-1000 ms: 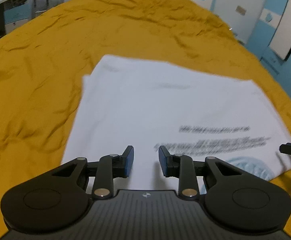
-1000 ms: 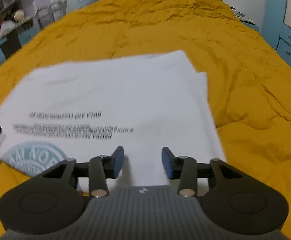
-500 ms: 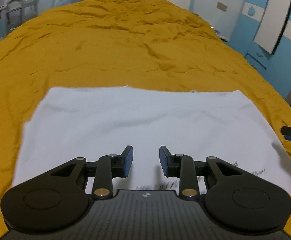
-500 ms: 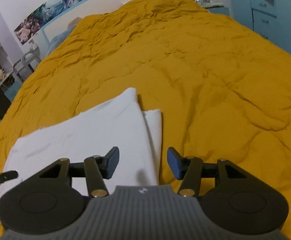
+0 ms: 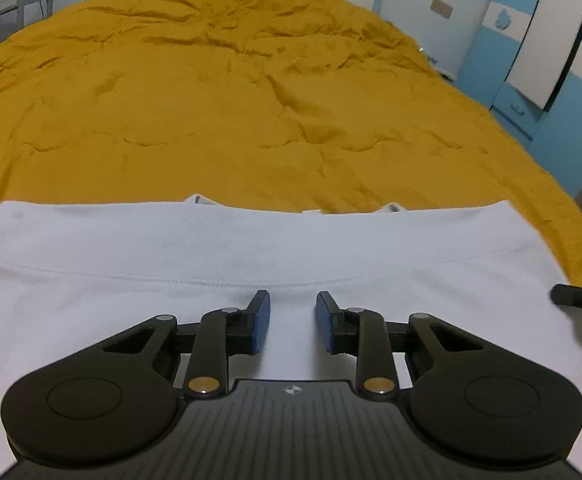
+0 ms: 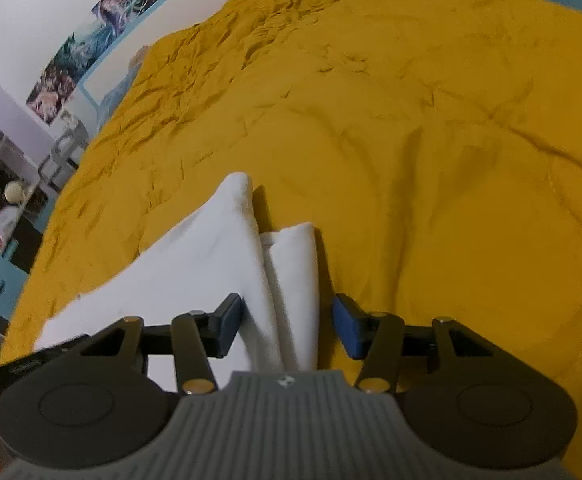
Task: Fold small clothes
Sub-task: 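Grasp a corner of the folded sweatshirt with the right tool and lift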
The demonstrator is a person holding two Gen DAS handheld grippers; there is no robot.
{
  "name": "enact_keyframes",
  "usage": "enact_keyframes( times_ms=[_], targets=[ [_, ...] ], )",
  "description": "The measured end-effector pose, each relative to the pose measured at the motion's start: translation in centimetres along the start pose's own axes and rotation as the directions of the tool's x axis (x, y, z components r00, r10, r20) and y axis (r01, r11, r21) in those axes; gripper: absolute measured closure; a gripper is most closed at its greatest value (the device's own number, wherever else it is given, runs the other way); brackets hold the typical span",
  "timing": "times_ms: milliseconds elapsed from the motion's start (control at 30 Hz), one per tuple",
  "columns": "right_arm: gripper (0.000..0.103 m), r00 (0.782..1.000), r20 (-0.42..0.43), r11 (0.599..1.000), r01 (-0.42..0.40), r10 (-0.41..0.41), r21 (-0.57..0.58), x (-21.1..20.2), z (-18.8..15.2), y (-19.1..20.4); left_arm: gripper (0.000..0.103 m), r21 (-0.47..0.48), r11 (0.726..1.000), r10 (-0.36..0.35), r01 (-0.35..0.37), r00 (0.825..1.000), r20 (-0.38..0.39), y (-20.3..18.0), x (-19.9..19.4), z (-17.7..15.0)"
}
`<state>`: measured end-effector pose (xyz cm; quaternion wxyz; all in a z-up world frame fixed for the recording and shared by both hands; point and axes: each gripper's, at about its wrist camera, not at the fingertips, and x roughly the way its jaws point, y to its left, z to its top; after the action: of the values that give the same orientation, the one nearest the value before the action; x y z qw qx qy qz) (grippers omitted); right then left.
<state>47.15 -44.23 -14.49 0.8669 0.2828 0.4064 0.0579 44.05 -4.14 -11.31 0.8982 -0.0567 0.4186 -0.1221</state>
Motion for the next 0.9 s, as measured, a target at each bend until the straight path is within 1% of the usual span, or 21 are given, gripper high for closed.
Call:
enact_keyframes(
  times_ms=[67,133,167,200,233,333,433,533,633,667,767,900],
  targets=[
    [0.066,1.0,0.0,1.0,-0.021,0.021,0.019,0.7,0.2,-0.2,0.07,-0.006,1.0,0.016,-0.016,1.0,-0.009,0.0,0.8,-0.2],
    [0.078,0.999,-0.002,0.999,-0.039,0.039,0.035,1.2,0.3,-0.2,0.07,-0.004,1.0,0.027,-0.027,1.0,-0.003,-0.2,0.9,-0.4],
    [0.083,0.999,-0.003,0.998,-0.048,0.048,0.038,1.5,0.5,-0.2,0.07,0.006,0.999,0.032,-0.032,0.999,0.002,-0.3,0.8,-0.4],
    [0.091,0.999,-0.005,0.998,-0.054,0.054,0.037,1.6,0.6,-0.1,0.07,0.017,0.999,0.035,-0.035,0.999,0.004,-0.4,0.5,-0.4],
    [0.095,0.998,-0.005,0.998,-0.058,0.058,0.031,1.6,0.6,0.3,0.07,0.026,0.999,0.036,-0.036,0.999,0.006,-0.4,0.1,-0.4],
    [0.099,0.998,0.016,0.998,-0.061,0.061,-0.008,0.2,0.6,1.9,0.07,0.042,0.998,0.04,-0.041,0.999,0.019,-0.2,-1.9,0.0],
    [0.099,0.995,0.016,0.995,-0.096,0.097,-0.023,-1.6,1.1,4.4,0.07,0.057,0.996,0.066,-0.068,0.997,0.035,0.4,-4.8,0.5],
    [0.1,0.991,0.014,0.99,-0.131,0.132,-0.06,-3.1,1.4,8.4,0.07,0.069,0.993,0.096,-0.1,0.994,0.05,1.5,-8.1,1.2],
    [0.1,0.983,0.014,0.982,-0.181,0.182,-0.06,-4.1,1.3,12.4,0.07,0.071,0.989,0.125,-0.13,0.99,0.069,3.1,-11.7,1.9],
    [0.1,0.981,0.012,0.979,-0.195,0.196,-0.057,-4.2,1.1,14.0,0.07,0.073,0.987,0.135,-0.141,0.988,0.077,3.7,-13.0,2.0],
    [0.1,0.98,-0.005,0.978,-0.2,0.2,-0.06,-3.9,0.4,18.5,0.07,0.073,0.982,0.166,-0.172,0.983,0.077,5.8,-15.9,1.9],
    [0.1,0.978,-0.034,0.976,-0.207,0.205,-0.07,-2.3,-1.4,24.4,0.07,0.026,0.98,0.194,-0.196,0.978,0.079,9.3,-18.4,0.6]
  ],
)
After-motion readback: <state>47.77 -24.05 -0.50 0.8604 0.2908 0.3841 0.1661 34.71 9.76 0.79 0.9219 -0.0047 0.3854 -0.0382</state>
